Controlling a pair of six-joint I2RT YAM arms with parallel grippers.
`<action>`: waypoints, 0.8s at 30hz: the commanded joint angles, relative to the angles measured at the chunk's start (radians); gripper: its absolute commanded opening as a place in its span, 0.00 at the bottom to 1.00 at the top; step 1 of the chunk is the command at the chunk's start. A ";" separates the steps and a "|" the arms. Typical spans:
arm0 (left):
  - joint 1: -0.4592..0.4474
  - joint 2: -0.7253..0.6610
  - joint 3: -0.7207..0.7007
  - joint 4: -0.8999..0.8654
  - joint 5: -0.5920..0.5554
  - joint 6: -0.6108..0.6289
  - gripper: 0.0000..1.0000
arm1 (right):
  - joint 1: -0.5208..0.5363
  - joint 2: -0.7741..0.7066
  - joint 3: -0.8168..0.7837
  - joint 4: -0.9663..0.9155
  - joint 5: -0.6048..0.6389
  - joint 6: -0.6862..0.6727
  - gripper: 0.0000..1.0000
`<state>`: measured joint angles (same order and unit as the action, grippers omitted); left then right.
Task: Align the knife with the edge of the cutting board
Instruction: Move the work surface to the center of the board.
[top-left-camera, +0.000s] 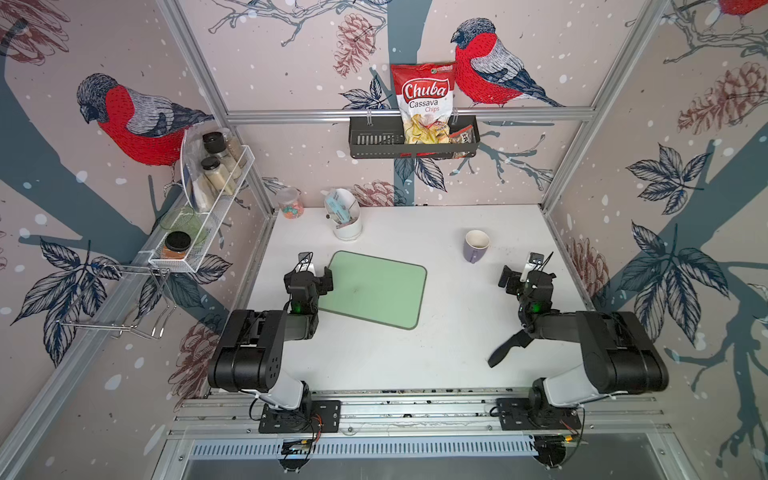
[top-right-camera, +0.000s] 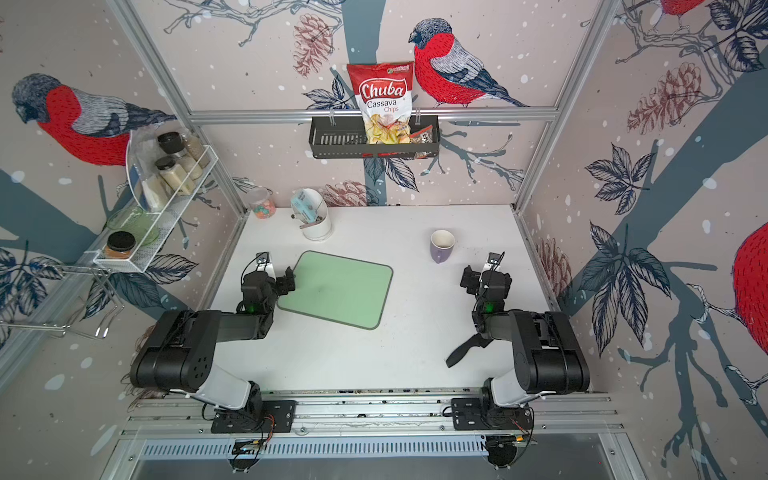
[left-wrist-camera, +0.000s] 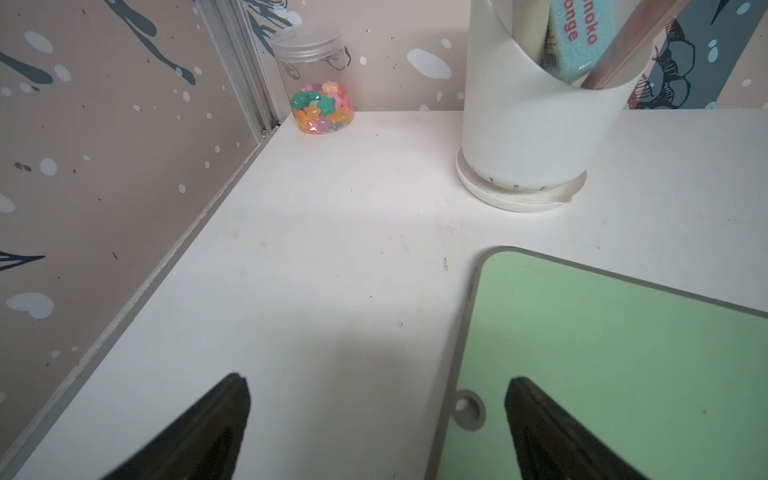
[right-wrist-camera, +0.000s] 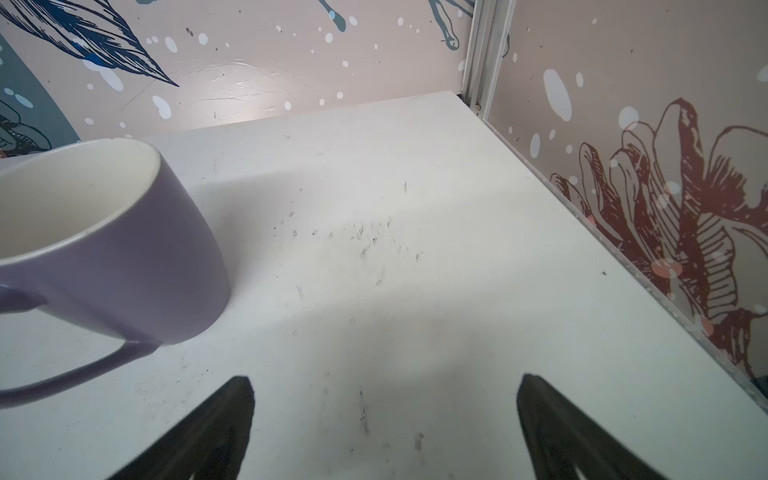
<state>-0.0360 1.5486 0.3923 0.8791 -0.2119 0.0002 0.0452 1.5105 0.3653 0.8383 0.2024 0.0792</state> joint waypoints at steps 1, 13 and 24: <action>0.002 -0.001 0.002 0.007 -0.001 0.000 0.98 | 0.001 -0.002 0.003 0.039 -0.011 0.004 1.00; -0.033 -0.065 -0.060 0.080 -0.208 -0.022 0.97 | 0.000 -0.003 0.004 0.038 -0.012 0.005 1.00; 0.008 -0.639 -0.013 -0.662 -0.242 -0.487 0.98 | 0.284 -0.352 0.081 -0.231 0.512 0.087 1.00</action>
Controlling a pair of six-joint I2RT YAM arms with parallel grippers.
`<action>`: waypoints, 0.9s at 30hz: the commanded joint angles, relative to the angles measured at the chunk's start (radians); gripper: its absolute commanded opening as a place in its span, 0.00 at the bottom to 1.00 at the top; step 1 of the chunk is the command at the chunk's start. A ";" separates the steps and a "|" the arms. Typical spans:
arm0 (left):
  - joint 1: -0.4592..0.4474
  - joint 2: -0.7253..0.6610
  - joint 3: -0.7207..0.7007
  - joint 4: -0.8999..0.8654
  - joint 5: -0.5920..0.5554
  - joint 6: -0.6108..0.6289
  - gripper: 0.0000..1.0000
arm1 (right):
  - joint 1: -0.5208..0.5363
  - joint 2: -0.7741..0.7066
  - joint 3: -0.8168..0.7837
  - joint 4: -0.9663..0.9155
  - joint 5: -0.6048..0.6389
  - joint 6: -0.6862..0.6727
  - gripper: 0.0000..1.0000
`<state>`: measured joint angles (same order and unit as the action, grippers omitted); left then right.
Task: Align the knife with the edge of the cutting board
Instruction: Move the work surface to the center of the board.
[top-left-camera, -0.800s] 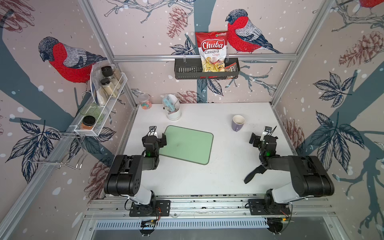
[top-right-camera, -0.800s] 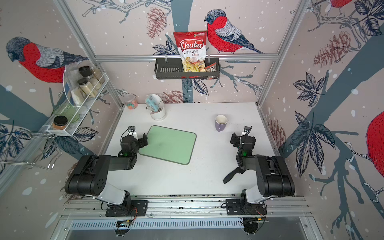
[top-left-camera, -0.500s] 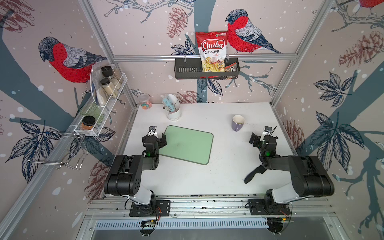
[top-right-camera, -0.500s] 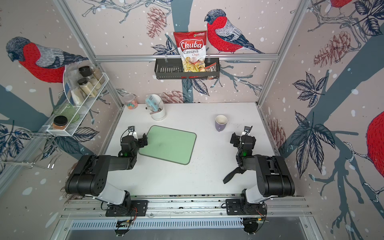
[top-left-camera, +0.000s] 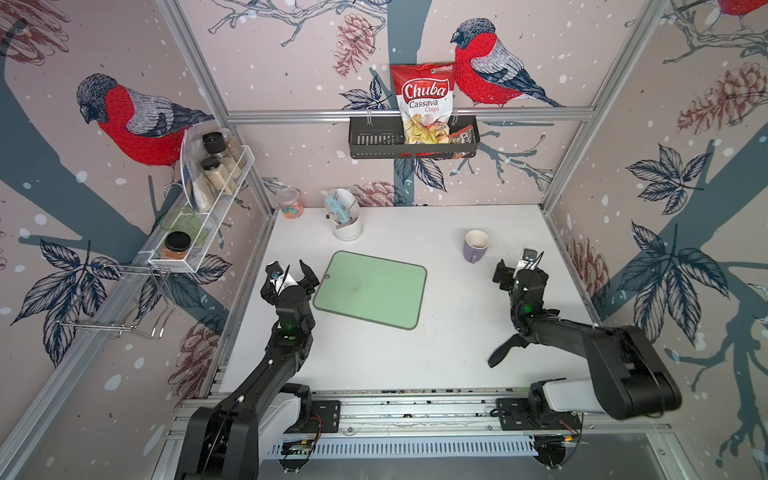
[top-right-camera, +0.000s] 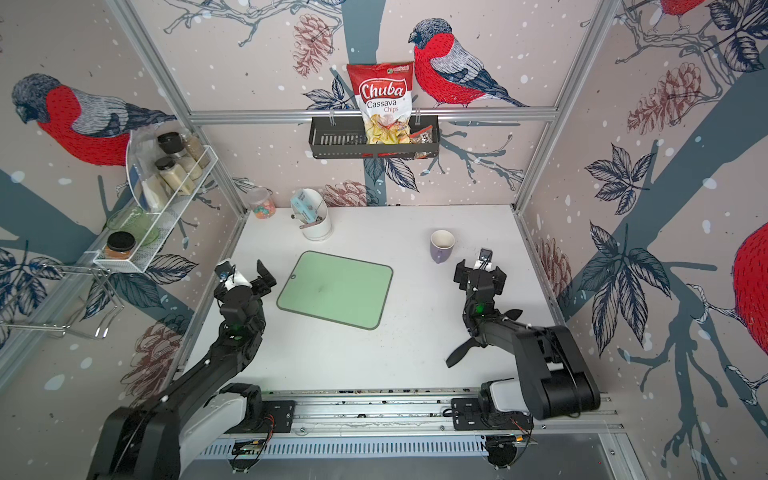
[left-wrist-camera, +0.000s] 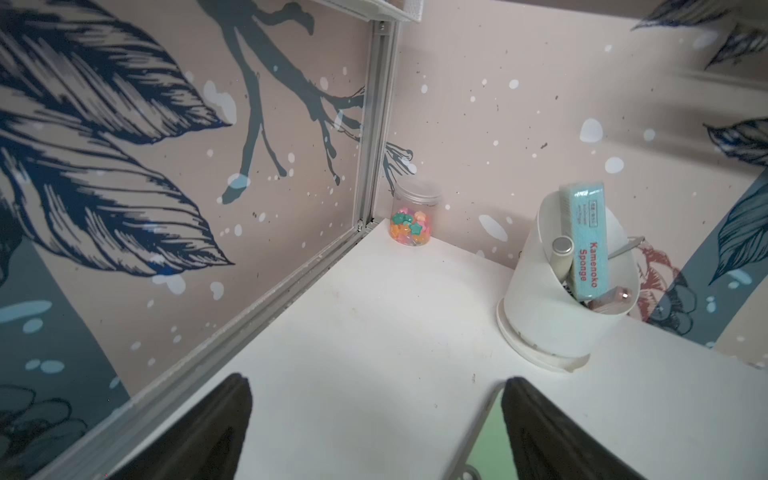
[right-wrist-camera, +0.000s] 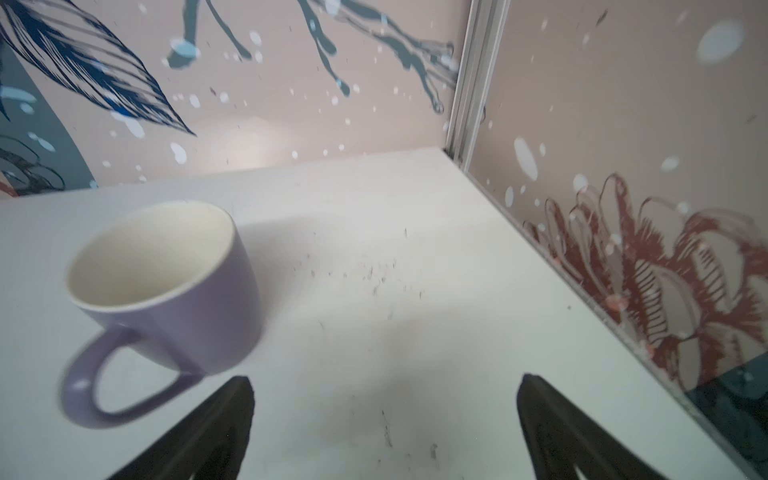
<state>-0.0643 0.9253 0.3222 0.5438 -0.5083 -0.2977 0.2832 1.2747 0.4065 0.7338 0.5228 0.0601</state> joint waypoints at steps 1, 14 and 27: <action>0.037 0.002 0.084 -0.370 0.051 -0.189 0.97 | 0.029 -0.172 0.054 -0.233 0.112 0.246 1.00; 0.057 0.515 0.502 -0.622 0.376 -0.151 0.96 | 0.284 -0.364 0.026 -0.632 -0.026 0.848 0.96; 0.080 0.748 0.663 -0.791 0.509 -0.207 0.89 | 0.543 0.300 0.416 -0.716 -0.179 0.918 0.91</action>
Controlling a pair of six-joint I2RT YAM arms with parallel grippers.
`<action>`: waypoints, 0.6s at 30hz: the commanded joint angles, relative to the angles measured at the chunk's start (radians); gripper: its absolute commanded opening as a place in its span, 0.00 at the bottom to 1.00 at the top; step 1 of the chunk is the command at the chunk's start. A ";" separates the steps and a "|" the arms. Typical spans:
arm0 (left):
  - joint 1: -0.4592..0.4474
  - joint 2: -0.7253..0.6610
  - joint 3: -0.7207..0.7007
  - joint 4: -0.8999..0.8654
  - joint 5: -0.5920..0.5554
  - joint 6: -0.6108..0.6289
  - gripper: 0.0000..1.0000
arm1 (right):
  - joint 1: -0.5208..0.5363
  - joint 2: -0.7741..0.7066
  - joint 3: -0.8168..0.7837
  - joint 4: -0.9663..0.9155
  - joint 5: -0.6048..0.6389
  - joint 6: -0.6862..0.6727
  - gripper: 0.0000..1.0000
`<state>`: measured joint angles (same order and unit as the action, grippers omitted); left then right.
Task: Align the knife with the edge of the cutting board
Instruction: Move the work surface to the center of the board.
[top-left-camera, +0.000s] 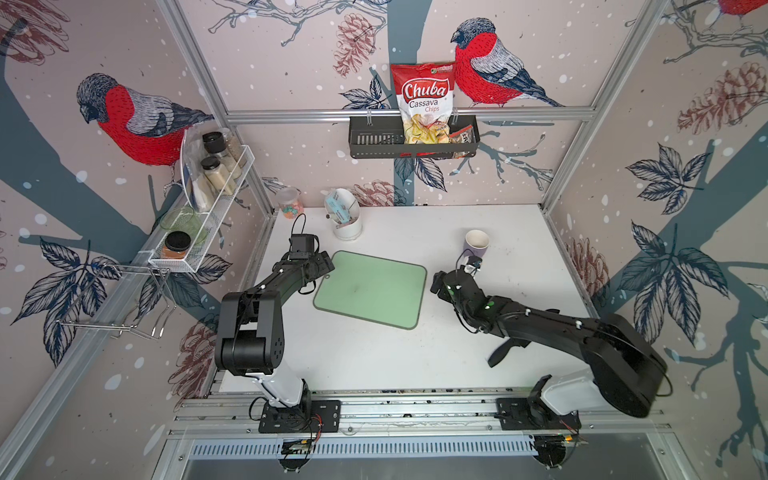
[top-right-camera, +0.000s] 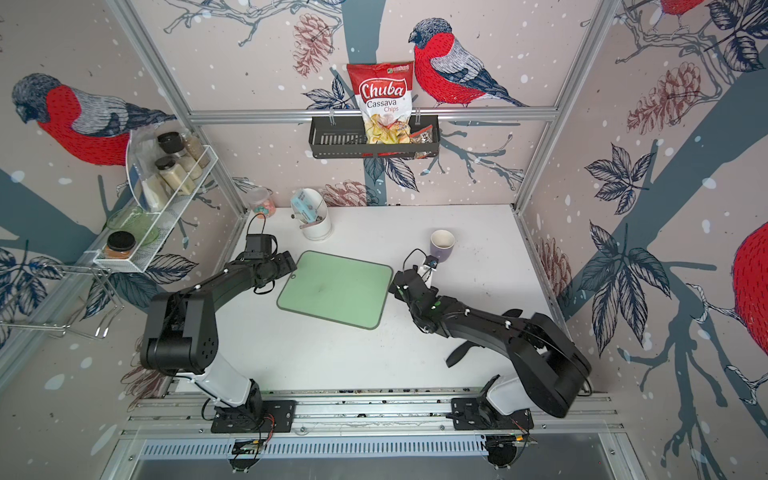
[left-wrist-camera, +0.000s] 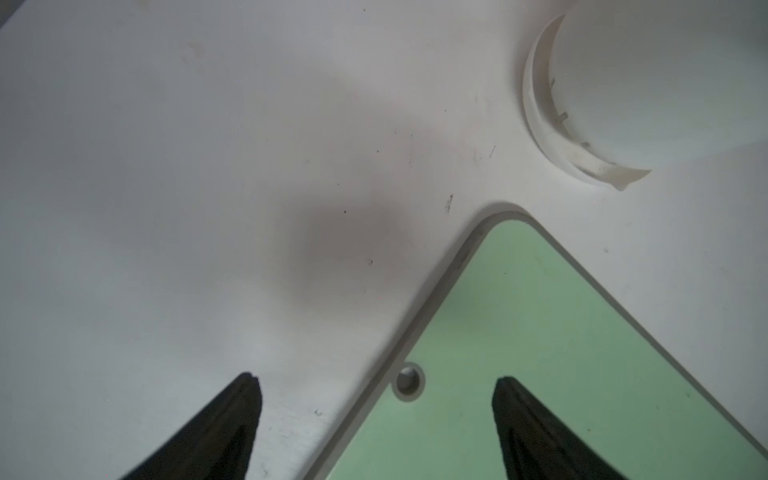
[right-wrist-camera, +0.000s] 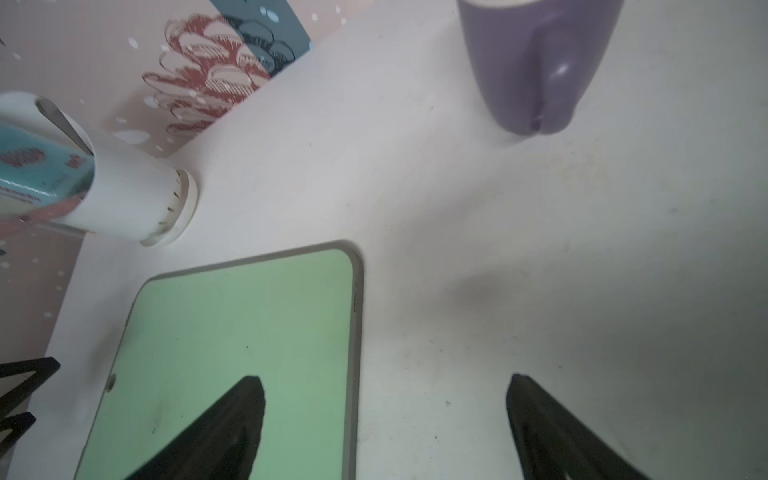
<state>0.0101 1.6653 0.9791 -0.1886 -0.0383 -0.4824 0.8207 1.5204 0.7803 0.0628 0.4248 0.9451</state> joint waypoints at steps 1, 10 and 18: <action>0.007 0.012 0.002 -0.060 0.062 -0.028 0.88 | 0.013 0.103 0.078 -0.052 -0.107 0.039 0.90; 0.006 -0.004 -0.097 -0.036 0.179 -0.072 0.83 | 0.048 0.299 0.212 -0.105 -0.240 0.060 0.89; -0.046 0.039 -0.162 0.105 0.359 -0.130 0.69 | -0.052 0.343 0.223 -0.105 -0.321 0.050 0.89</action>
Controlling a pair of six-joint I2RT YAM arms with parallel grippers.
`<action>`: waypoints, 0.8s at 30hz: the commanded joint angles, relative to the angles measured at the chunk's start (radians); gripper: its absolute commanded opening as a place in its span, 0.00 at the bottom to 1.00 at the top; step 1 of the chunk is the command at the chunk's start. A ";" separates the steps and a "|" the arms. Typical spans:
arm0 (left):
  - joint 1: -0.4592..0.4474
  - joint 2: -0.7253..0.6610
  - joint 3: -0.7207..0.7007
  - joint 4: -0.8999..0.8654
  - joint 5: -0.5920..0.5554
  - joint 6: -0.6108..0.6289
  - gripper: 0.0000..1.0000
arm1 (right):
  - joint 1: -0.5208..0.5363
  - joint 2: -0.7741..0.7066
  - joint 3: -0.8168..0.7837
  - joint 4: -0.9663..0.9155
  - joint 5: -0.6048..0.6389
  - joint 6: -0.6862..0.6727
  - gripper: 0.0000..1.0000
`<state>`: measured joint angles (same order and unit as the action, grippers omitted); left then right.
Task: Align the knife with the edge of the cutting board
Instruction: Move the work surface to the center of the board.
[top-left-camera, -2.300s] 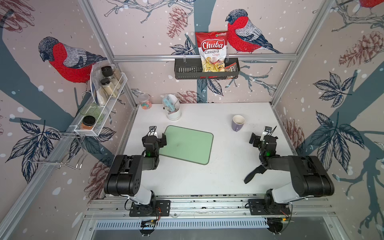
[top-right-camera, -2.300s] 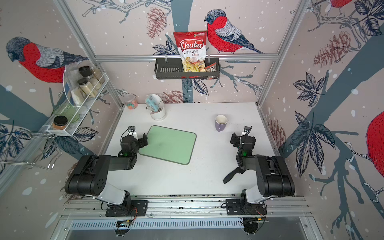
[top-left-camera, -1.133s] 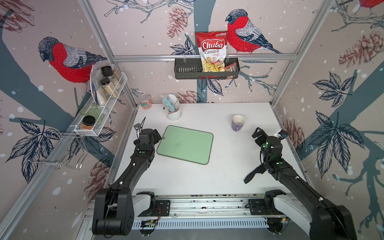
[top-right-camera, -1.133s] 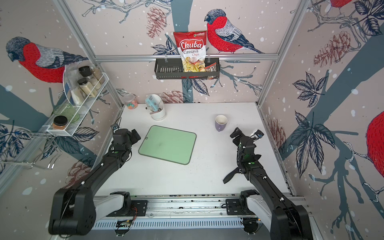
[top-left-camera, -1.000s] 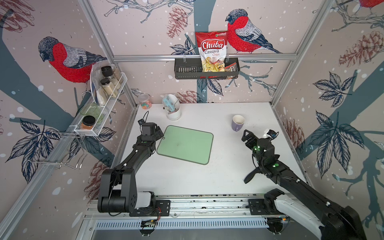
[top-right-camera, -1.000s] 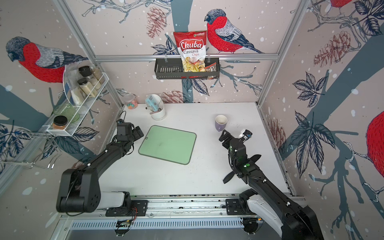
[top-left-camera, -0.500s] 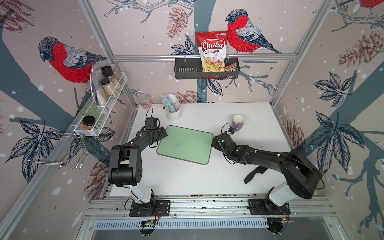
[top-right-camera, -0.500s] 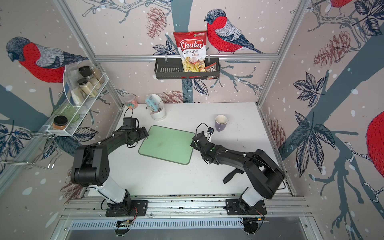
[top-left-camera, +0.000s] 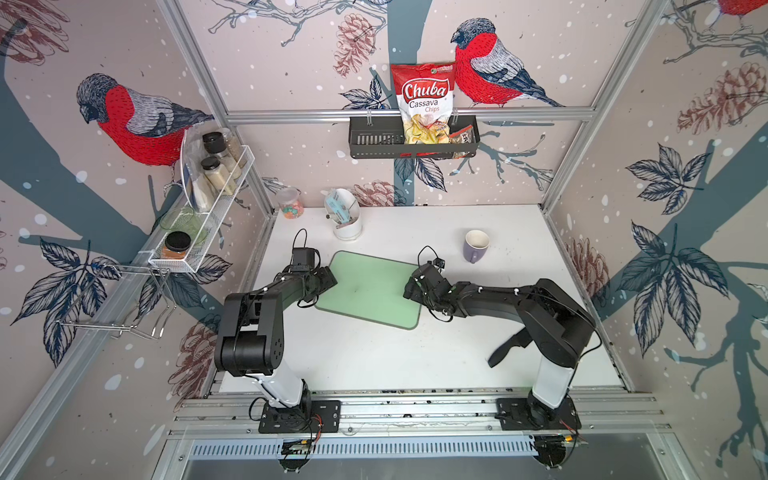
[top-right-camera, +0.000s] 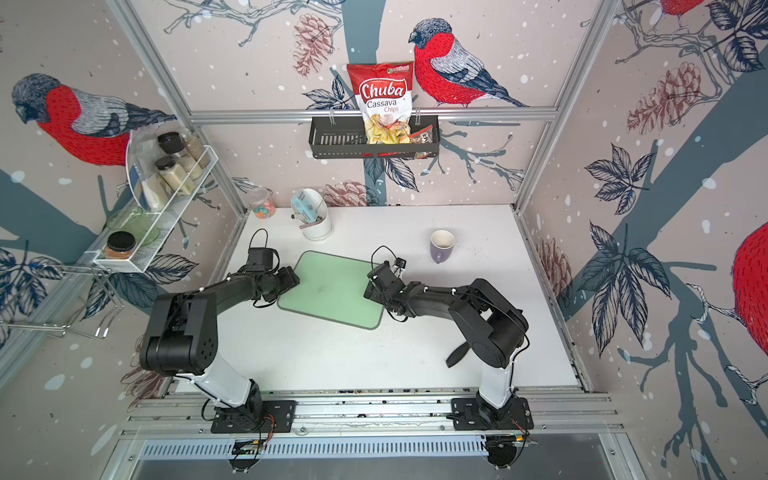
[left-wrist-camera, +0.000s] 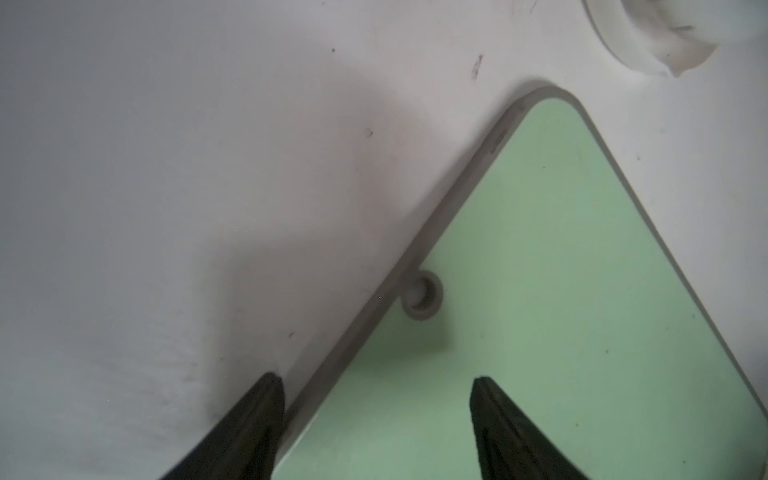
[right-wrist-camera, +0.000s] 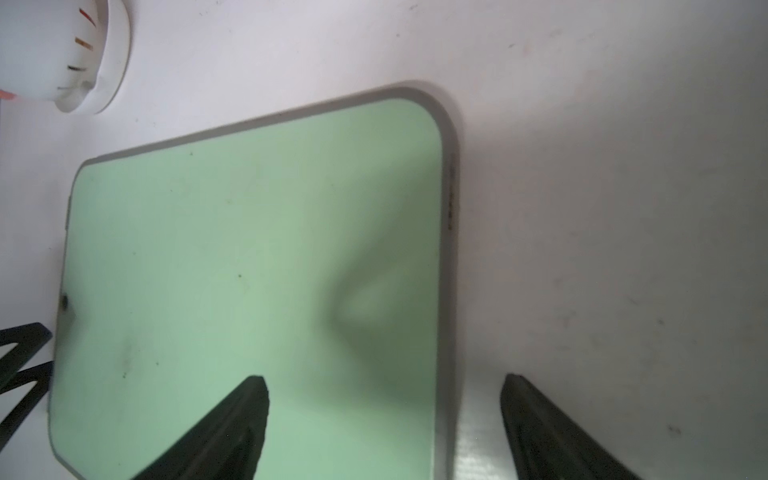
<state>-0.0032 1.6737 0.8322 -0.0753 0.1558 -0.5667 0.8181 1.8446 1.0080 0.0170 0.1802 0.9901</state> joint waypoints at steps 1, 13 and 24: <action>-0.059 0.039 -0.016 0.008 0.171 -0.053 0.69 | -0.076 0.023 -0.006 -0.058 -0.096 -0.001 0.89; -0.288 0.109 -0.042 0.137 0.166 -0.114 0.67 | -0.334 0.088 0.058 -0.131 -0.222 -0.128 0.85; -0.304 0.022 -0.127 0.093 0.109 -0.072 0.67 | -0.382 0.081 0.060 -0.169 -0.154 -0.204 0.85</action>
<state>-0.2989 1.6928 0.7216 0.2440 0.2123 -0.6361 0.4484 1.9148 1.0805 0.0360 0.0742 0.7944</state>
